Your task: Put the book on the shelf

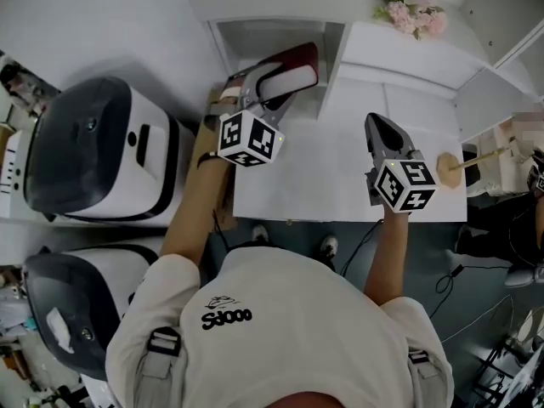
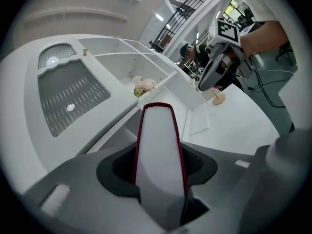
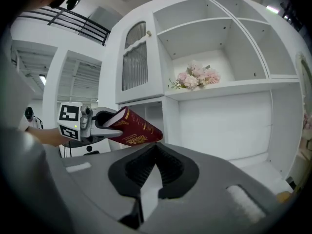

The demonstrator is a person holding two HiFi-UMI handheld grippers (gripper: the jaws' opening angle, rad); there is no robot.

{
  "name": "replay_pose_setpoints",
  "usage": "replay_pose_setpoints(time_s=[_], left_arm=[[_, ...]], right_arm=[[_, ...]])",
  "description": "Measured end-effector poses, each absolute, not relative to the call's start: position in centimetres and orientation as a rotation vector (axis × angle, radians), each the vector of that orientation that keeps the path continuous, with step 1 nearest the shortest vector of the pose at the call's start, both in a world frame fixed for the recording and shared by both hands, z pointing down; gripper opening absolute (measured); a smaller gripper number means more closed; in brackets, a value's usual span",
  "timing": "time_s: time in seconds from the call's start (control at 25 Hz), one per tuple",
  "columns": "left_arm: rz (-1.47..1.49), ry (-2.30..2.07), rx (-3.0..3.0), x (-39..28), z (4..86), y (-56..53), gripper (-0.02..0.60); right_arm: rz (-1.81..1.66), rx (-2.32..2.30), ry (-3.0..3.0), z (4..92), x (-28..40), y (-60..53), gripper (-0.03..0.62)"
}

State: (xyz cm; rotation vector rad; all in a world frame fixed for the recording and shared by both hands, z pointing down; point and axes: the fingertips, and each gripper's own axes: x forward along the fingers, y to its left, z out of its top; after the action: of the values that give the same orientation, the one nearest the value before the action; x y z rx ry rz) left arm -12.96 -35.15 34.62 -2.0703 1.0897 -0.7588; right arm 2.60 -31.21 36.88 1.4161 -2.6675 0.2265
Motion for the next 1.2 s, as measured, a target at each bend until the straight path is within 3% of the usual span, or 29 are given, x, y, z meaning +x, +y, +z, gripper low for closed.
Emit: replay_pose_setpoints(time_s=[0.24,0.72,1.04,1.2], left_arm=[[-0.862,0.945,-1.978,-11.7,37.5,-38.5,0.245],[-1.172,0.75,-2.033,-9.2,46.9,-44.0,0.359],[-1.227,0.762,-2.069,-9.2,48.9,-48.4,0.383],[-1.217,0.732,-2.153,-9.0,48.5,-49.1,0.424]], right_arm=[[0.27,1.491,-2.62,37.8,2.5,-32.2,0.002],[0.35,1.502,-2.538,40.5,3.8,-33.0,0.002],[0.399,1.522,-2.479,42.0,6.4,-33.3,0.002],[0.426,1.522,-2.471,42.5,6.9,-33.8,0.002]])
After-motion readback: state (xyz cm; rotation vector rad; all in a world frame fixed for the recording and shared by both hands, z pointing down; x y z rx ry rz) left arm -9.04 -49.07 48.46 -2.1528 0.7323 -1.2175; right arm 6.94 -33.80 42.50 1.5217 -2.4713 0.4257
